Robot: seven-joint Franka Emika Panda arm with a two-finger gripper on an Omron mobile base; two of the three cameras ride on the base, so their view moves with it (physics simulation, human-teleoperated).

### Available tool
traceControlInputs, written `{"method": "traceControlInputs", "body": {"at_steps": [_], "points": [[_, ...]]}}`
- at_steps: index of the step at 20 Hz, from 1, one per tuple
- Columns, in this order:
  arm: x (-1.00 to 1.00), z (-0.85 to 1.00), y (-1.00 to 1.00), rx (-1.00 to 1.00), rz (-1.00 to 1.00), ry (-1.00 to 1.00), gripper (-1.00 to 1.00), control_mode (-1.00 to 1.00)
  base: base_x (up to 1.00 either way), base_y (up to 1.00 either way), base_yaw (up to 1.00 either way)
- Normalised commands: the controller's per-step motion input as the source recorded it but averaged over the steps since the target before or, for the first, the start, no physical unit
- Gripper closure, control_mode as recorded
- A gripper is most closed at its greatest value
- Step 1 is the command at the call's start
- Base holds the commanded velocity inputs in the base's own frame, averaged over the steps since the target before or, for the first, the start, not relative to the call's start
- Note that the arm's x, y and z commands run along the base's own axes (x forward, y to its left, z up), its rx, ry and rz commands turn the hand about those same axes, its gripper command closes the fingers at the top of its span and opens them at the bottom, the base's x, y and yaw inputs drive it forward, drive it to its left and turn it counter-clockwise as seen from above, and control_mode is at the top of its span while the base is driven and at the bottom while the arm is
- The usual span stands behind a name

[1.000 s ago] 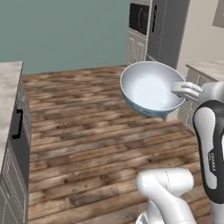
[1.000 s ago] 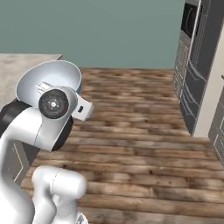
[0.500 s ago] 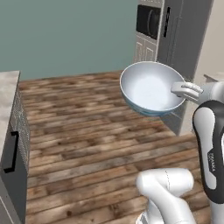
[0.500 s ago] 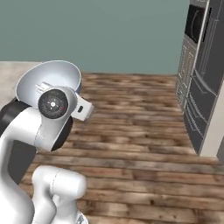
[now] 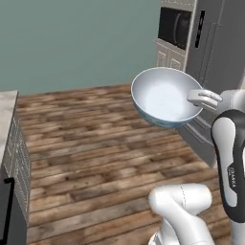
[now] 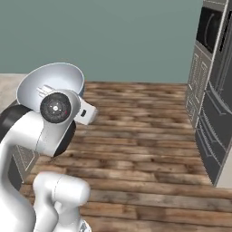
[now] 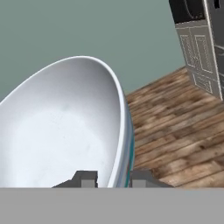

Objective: Take the smaller bowl and place it next to the appetizer plate on the dining counter , and place the larger bowl next to the plate with cooked food.

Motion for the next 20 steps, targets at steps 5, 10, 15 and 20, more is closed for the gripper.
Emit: {"method": "traceControlInputs", "body": {"at_steps": [5, 10, 15, 20], "points": [[0.0, 0.0, 0.0, 0.0, 0.0, 0.0, 1.0, 1.0, 1.0, -0.05, 0.0], [0.0, 0.0, 0.0, 0.0, 0.0, 0.0, 1.0, 1.0, 1.0, -0.03, 0.06], [0.0, 0.0, 0.0, 0.0, 0.0, 0.0, 1.0, 1.0, 1.0, -0.22, 0.26], [0.0, 0.0, 0.0, 0.0, 0.0, 0.0, 1.0, 1.0, 1.0, -0.36, 0.24]]}}
